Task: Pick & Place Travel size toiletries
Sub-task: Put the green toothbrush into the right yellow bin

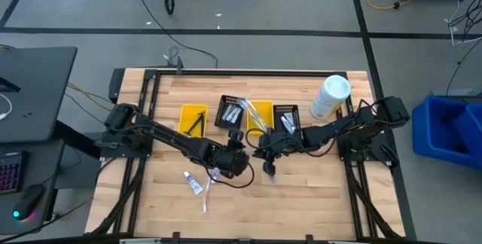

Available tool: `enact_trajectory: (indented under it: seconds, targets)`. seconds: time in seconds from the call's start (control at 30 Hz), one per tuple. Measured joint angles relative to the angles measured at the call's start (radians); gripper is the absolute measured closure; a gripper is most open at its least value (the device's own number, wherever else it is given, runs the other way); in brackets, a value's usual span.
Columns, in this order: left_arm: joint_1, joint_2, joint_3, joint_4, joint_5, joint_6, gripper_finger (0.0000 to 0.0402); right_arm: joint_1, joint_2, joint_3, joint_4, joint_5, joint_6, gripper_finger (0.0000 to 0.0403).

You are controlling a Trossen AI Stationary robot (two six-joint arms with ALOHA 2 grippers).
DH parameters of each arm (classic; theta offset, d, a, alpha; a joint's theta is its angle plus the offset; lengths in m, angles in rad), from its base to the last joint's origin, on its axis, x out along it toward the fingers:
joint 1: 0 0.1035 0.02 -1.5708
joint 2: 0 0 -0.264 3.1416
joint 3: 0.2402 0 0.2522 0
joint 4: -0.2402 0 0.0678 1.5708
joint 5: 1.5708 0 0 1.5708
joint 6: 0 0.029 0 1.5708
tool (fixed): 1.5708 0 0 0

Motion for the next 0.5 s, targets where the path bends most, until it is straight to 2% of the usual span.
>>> enact_trajectory:
  seconds: [0.23, 0.5]
  targets:
    - [-0.003, 0.000, 0.000, -0.001, -0.010, -0.055, 0.0252, 0.000, 0.000, 0.000, -0.045, -0.001, 0.070, 0.0369]
    - [-0.003, -0.015, 0.000, -0.030, 0.000, -0.075, 0.0257, 0.000, 0.000, 0.000, -0.066, 0.036, 0.107, 0.0369]
